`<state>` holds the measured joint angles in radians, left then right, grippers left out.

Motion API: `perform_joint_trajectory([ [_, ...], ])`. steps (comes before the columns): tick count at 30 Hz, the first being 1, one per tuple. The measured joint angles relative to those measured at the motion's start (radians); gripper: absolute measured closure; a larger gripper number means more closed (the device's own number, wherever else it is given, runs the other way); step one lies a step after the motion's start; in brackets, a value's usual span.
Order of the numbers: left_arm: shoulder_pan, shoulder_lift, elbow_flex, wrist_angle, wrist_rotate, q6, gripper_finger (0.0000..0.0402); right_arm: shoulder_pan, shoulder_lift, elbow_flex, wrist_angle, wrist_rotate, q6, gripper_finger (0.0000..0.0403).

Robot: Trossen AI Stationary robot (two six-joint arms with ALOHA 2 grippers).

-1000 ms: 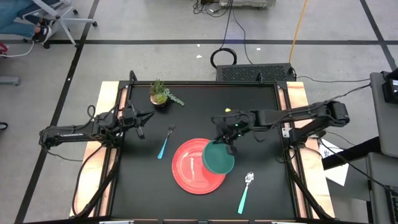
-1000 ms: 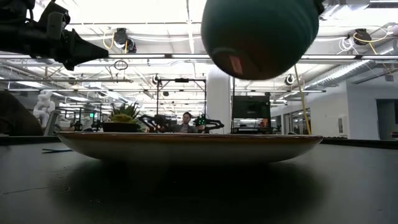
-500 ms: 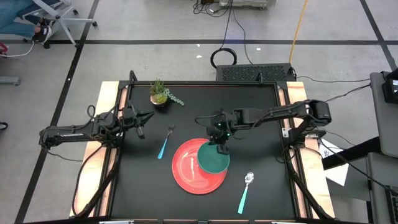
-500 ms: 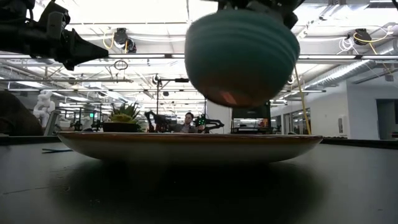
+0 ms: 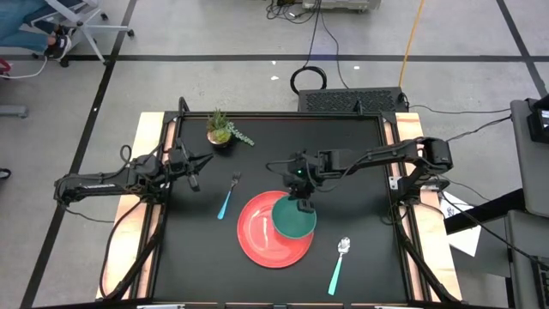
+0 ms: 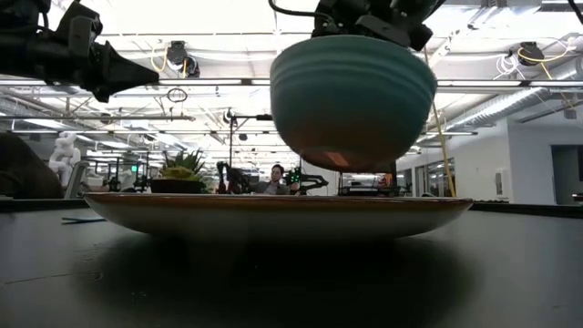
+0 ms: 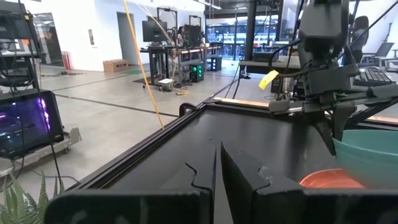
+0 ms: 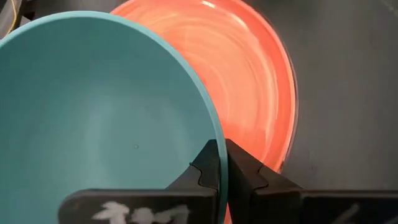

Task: Set table place
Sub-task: Put the green bowl on the orange plate

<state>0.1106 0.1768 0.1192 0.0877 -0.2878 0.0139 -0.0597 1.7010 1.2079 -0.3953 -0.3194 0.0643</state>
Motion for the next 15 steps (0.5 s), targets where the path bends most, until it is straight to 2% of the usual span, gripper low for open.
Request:
perform_joint_trajectory([
  [3, 0.0, 0.0, 0.0, 0.018, 0.001, 0.0, 0.0371, 0.0, 0.031, 0.002, 0.026, -0.004, -0.001, 0.0403],
  [15, 0.0, 0.0, 0.0, 0.02, 0.006, 0.006, 0.0371, 0.0, 0.151, 0.174, -0.068, -0.023, -0.037, 0.0403],
])
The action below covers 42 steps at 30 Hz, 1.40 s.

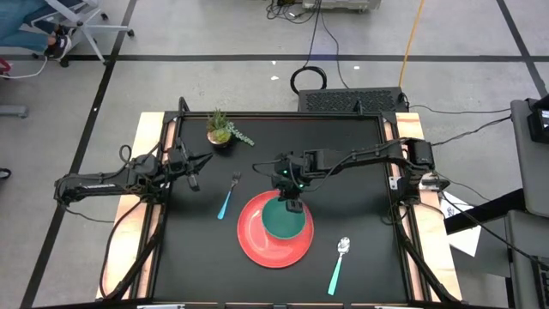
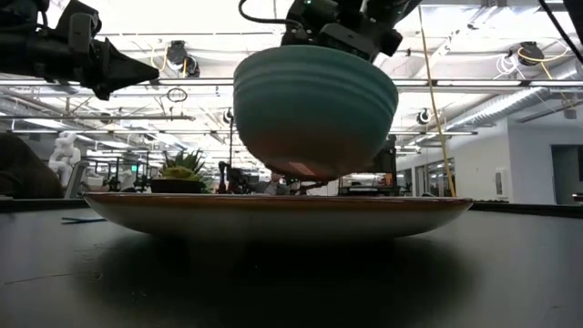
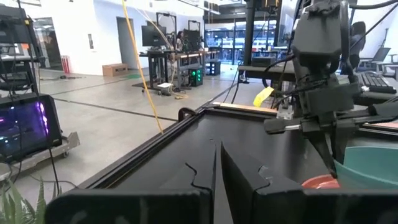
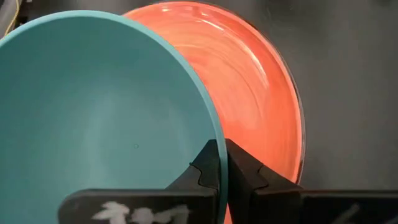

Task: Set table place
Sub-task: Put the green bowl on the orange plate

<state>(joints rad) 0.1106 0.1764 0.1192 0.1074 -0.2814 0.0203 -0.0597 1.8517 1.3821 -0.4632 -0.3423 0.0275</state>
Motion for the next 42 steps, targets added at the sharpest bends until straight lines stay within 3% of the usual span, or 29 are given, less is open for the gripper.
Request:
perform_joint_trajectory([
  [6, 0.0, 0.0, 0.0, -0.007, 0.002, 0.001, 0.0371, 0.007, 0.069, 0.055, -0.05, 0.008, -0.003, 0.0403],
  [12, 0.0, 0.0, 0.0, -0.009, 0.003, 0.001, 0.0371, 0.016, 0.083, 0.063, -0.077, 0.108, -0.006, 0.0403],
  [31, 0.0, 0.0, 0.0, -0.011, 0.003, 0.002, 0.0371, 0.03, 0.083, 0.064, -0.14, 0.113, 0.04, 0.0403],
  [37, 0.0, 0.0, 0.0, -0.011, 0.003, 0.001, 0.0371, 0.06, 0.079, 0.064, -0.136, 0.241, 0.042, 0.0403],
  [42, 0.0, 0.0, 0.0, -0.011, 0.003, 0.002, 0.0371, 0.082, 0.079, 0.064, -0.128, 0.264, 0.042, 0.0403],
])
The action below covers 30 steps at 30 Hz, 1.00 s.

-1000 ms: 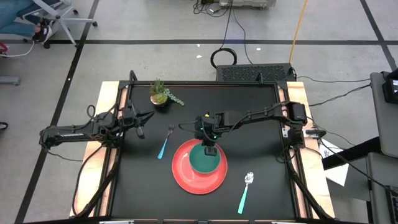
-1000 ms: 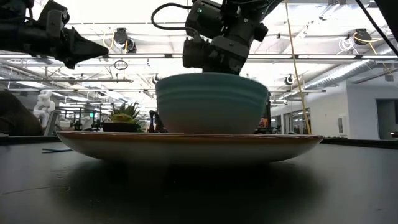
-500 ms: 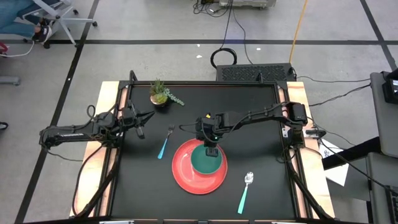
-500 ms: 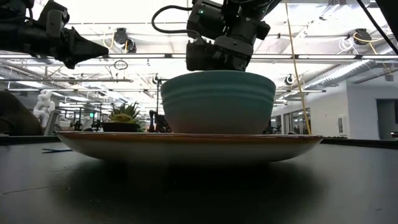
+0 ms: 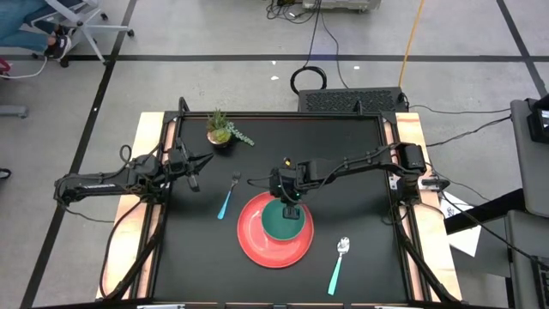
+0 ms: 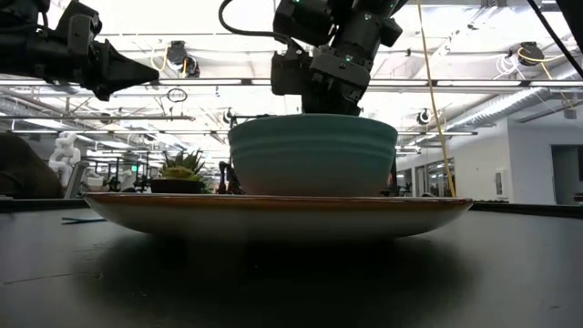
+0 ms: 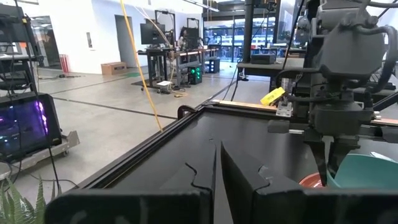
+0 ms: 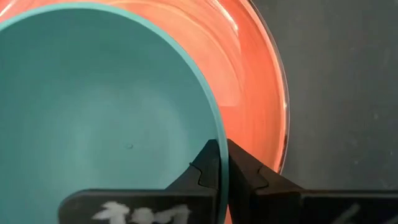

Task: Set table place
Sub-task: Put the green bowl on the orange plate

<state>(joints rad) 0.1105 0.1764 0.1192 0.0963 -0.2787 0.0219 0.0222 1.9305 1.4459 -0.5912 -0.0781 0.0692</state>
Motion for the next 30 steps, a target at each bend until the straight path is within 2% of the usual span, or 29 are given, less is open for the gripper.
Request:
perform_joint_trajectory([
  [8, 0.0, 0.0, 0.0, 0.0, 0.0, 0.0, 0.0371, 0.002, 0.001, 0.0, -0.001, 0.004, 0.006, 0.0403],
  [12, 0.0, 0.0, 0.0, 0.0, 0.0, 0.0, 0.0371, 0.009, 0.001, 0.0, -0.001, 0.051, 0.02, 0.0403],
  [17, 0.0, 0.0, 0.0, -0.009, 0.0, 0.0, 0.0371, 0.014, 0.002, -0.001, 0.009, 0.055, 0.019, 0.0401],
  [30, 0.0, 0.0, 0.0, -0.018, 0.0, 0.0, 0.0371, 0.017, 0.007, -0.004, 0.01, 0.063, 0.029, 0.0337],
])
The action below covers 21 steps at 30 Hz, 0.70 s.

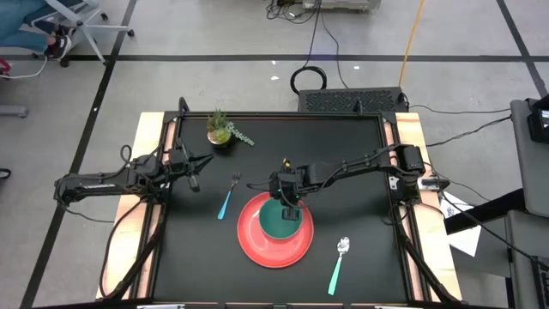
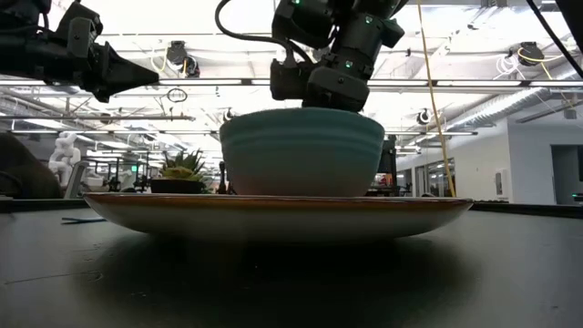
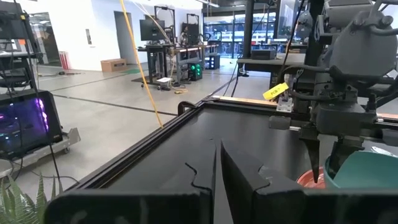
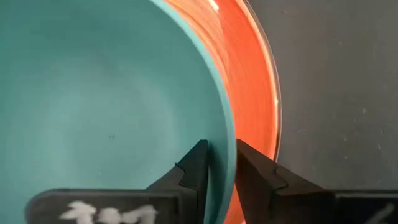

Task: Set table place
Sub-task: Put the green bowl on the orange plate, then put the blue fork to the left of the bowl green bowl on the orange plate

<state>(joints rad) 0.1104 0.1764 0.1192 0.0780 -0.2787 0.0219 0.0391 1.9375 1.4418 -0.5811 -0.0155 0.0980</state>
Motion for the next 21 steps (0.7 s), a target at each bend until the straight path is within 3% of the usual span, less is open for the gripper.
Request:
perform_joint_trajectory([
  [10, 0.0, 0.0, 0.0, 0.0, 0.0, 0.0, 0.0371, 0.015, 0.0, 0.0, 0.005, -0.01, -0.005, 0.0311],
  [21, 0.0, 0.0, 0.0, 0.0, 0.0, 0.0, 0.0371, 0.013, -0.035, 0.0, 0.056, -0.011, -0.03, 0.0237],
])
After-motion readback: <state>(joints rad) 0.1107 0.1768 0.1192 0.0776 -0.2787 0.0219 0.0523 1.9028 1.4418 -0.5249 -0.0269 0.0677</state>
